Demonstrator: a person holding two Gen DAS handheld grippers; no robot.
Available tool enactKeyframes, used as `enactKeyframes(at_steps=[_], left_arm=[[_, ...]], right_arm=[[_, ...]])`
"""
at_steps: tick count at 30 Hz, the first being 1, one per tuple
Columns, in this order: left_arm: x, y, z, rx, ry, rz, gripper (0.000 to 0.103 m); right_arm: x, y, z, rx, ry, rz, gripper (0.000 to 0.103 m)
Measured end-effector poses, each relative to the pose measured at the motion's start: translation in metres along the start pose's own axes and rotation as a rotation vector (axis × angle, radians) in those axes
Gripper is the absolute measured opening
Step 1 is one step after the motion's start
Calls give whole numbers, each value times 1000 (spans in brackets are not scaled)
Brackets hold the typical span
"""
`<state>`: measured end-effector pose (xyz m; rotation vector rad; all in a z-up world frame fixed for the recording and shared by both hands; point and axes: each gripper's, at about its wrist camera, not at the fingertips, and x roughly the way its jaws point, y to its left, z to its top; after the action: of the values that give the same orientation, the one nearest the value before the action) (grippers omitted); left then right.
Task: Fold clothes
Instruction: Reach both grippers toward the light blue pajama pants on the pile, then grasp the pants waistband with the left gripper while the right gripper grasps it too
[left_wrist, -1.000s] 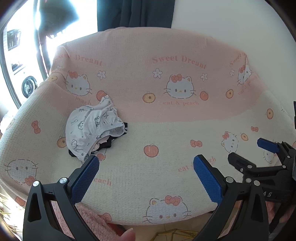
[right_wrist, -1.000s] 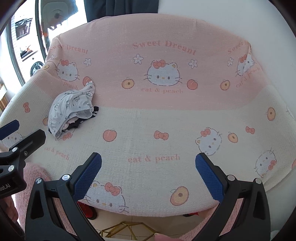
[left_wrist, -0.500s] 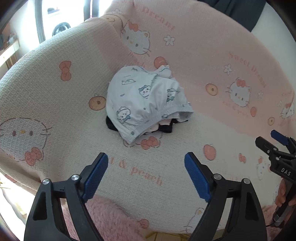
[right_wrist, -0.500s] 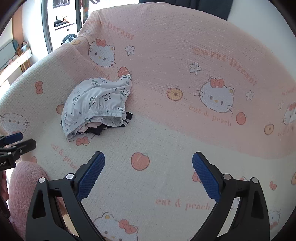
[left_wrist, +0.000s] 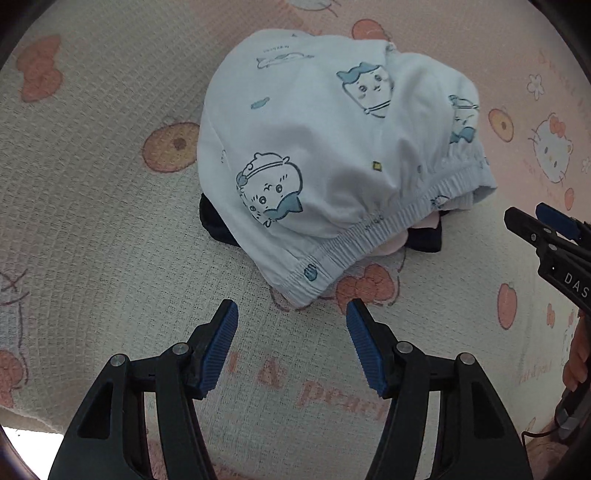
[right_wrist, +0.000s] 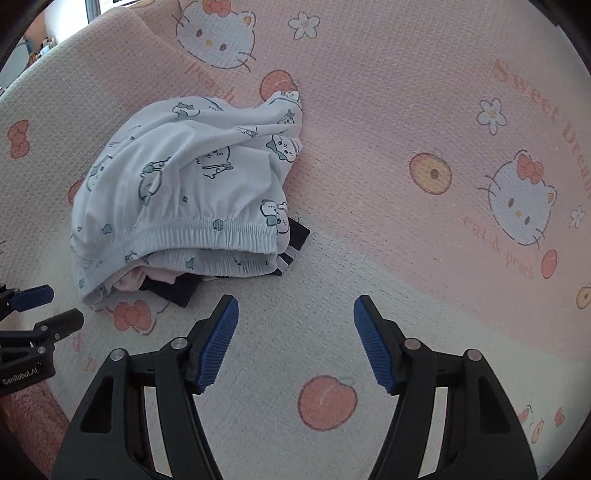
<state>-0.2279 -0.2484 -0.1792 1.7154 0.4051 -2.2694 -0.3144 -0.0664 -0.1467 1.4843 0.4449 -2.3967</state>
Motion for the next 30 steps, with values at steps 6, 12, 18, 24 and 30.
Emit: enactKeyframes(at_steps=[6,12,18,24,30], left_arm=[[20,-8,11,-26,-19,0,36],[-23,-23,12,-35,-173,-25,6],[-83,-28,3,-34,-302,-91,5],[-151,-49,-30,52,-370,-160,5],[-204,-62,-72,158,-398,-260,5]], right_arm=[[51,2,23,-9,32,28,52],[32,-14,24,73,-40,67,6],[-46,-36,29,111,-181,23,5],[-143,-56,21,123,-312,-4,5],[-223,-71,-38,193,-385,-88,5]])
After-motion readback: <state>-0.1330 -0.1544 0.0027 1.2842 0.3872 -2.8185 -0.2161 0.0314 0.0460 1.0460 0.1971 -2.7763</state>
